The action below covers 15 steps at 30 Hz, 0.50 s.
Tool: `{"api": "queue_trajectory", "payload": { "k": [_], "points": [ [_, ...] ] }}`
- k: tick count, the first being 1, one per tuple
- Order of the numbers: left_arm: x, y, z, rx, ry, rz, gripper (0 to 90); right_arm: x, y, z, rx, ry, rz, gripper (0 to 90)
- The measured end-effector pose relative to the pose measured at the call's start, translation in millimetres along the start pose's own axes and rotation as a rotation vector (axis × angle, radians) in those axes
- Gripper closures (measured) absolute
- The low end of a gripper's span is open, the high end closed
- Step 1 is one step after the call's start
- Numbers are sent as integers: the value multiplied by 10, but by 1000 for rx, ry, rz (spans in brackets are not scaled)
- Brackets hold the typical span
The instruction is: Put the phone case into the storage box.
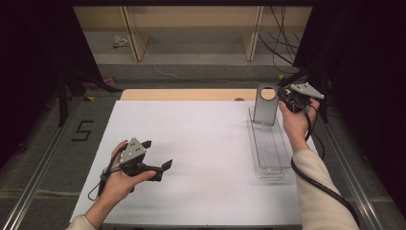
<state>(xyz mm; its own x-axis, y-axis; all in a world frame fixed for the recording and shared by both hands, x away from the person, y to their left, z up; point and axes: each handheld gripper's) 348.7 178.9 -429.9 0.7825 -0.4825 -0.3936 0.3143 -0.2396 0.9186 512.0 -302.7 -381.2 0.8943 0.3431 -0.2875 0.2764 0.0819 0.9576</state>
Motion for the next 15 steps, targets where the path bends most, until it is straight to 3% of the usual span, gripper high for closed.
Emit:
{"api": "queue_trajectory", "payload": {
  "k": [15],
  "points": [
    [0, -4, -1, -1, 1, -1, 0, 40, -35, 19, -4, 8, -17, 852]
  ]
}}
Point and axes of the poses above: each handheld gripper's, and its own axes: x roughly forward along the jaws, y roughly out of its top, z roughly to its right, and after that the axes turned 10 degrees about y, right-handed
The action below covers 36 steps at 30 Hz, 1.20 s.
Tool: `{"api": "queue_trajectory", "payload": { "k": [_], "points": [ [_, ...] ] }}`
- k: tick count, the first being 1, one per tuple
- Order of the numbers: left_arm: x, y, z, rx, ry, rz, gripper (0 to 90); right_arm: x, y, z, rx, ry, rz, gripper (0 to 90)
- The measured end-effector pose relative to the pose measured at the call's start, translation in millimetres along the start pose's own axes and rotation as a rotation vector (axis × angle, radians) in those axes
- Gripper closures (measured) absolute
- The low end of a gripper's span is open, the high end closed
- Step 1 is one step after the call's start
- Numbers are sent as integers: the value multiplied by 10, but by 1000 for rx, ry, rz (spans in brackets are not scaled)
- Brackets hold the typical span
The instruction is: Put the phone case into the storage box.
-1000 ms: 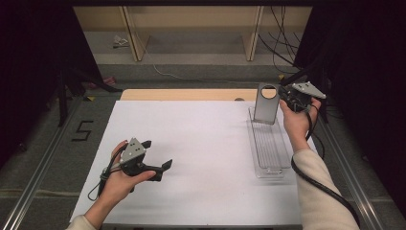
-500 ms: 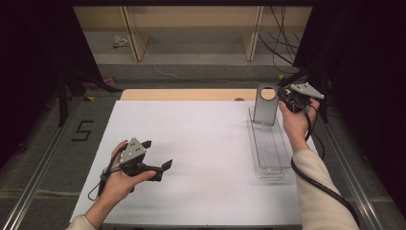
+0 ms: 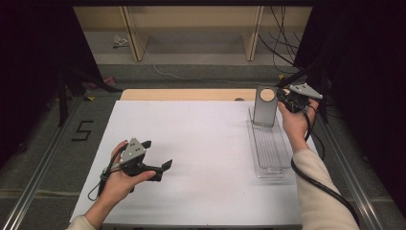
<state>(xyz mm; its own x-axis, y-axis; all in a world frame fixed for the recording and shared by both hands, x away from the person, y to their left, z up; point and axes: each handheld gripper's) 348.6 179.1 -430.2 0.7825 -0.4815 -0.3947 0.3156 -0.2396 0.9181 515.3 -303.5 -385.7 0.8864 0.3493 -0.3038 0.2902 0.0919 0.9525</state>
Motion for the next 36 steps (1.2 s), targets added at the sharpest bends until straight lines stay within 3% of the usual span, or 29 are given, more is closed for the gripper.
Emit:
{"api": "queue_trajectory", "payload": {
  "k": [23, 36],
  "points": [
    [-2, -5, -1, -4, 3, -1, 0, 79, -61, -16, -19, 11, -32, 852],
    [-2, -6, -3, -2, 2, -1, 0, 93, -76, 4, -22, 22, -22, 847]
  ]
}}
Point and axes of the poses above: each handheld gripper's, and its own axes: x roughly forward along the jaws, y roughly out of its top, z roughly to its right, and after that the axes turned 10 degrees about y, right-handed
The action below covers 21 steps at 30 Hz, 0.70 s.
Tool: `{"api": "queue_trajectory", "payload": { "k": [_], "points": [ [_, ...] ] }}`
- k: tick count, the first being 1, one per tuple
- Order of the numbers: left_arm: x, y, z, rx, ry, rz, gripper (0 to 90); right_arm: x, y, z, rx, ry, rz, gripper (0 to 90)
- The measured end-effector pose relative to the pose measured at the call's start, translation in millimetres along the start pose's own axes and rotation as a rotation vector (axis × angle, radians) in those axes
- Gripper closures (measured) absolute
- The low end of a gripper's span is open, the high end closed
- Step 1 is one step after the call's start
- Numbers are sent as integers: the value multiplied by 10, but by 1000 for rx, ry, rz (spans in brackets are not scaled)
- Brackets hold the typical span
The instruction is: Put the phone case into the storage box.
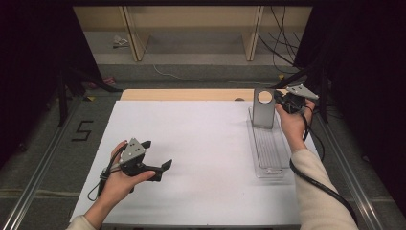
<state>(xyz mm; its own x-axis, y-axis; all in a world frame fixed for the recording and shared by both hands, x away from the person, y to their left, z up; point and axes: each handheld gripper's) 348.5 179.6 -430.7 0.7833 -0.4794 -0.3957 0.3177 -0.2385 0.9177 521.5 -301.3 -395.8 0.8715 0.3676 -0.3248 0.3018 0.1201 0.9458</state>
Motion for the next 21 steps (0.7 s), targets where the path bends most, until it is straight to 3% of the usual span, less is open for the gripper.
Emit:
{"api": "queue_trajectory", "payload": {
  "k": [11, 21],
  "points": [
    [-1, -3, -5, -2, 2, 0, 0, 50, -7, 8, -13, -5, -3, 820],
    [2, -7, -2, -5, 2, -1, 0, 122, -50, 24, -23, -29, -27, 687]
  ]
}}
Point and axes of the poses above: each handheld gripper's, and its own axes: x roughly forward along the jaws, y roughly out of its top, z roughly to its right, and after that the axes turned 10 degrees about y, right-handed
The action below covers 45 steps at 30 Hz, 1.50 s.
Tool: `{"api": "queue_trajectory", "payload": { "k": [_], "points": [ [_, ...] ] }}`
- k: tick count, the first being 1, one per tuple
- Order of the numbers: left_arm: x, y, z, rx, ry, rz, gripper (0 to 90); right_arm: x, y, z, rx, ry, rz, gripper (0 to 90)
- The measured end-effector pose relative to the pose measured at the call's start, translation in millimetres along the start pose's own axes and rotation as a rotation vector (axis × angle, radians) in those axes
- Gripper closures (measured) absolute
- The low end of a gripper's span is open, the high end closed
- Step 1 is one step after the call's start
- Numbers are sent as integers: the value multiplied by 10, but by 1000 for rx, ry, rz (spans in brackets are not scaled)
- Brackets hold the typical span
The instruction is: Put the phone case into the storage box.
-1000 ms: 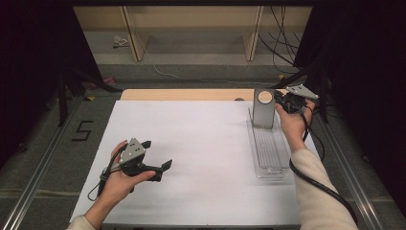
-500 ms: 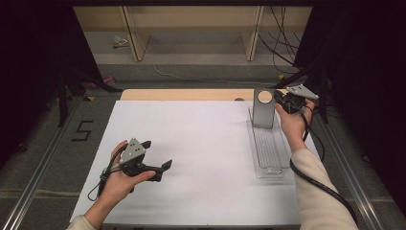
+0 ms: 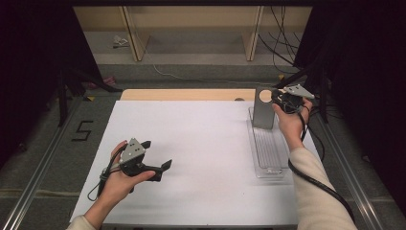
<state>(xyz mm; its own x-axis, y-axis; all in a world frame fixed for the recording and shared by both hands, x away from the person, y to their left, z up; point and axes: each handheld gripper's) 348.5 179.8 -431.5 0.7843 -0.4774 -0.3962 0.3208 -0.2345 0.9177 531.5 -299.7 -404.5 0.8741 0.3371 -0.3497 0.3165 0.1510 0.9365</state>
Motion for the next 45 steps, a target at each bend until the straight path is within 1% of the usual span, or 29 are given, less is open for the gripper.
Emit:
{"api": "queue_trajectory", "payload": {
  "k": [4, 11, 12, 17, 22, 26, 29, 35, 39, 45],
  "points": [
    [1, -1, 1, 1, -2, -2, 0, 31, -10, -12, -6, 8, -7, 628],
    [0, -2, 0, 1, -2, -3, 0, 67, -19, -25, 1, 21, -23, 526],
    [1, -1, 0, 1, -3, -1, 0, 73, -23, -21, -3, 25, -25, 501],
    [0, -2, 1, 1, -2, -3, 0, 96, -36, -12, -7, 45, -39, 435],
    [1, -3, 0, 0, -3, -3, 0, 112, -36, -1, 3, 67, -42, 358],
    [0, -3, 1, 1, -3, -3, 0, 108, -33, 16, 17, 75, -35, 303],
    [0, -3, 1, 2, -3, -3, 0, 105, -28, 23, 27, 87, -28, 280],
    [-1, -1, 0, 3, -3, -2, 0, 81, 4, 24, 33, 83, -18, 257],
    [-2, -1, 2, 5, -3, -4, 0, 64, 20, 18, 41, 84, -12, 254],
    [-8, 1, 3, 4, -3, -3, 0, 5, 36, 17, 65, 85, -3, 254]
  ]
}}
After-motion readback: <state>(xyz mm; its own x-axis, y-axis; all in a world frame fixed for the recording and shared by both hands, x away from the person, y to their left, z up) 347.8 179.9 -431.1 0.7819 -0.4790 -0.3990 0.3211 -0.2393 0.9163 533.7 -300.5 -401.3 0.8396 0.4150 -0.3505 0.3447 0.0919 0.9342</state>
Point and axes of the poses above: each handheld gripper's, and its own axes: x roughly forward along the jaws, y roughly out of its top, z roughly to its right, and after that the axes turned 10 degrees about y, right-handed
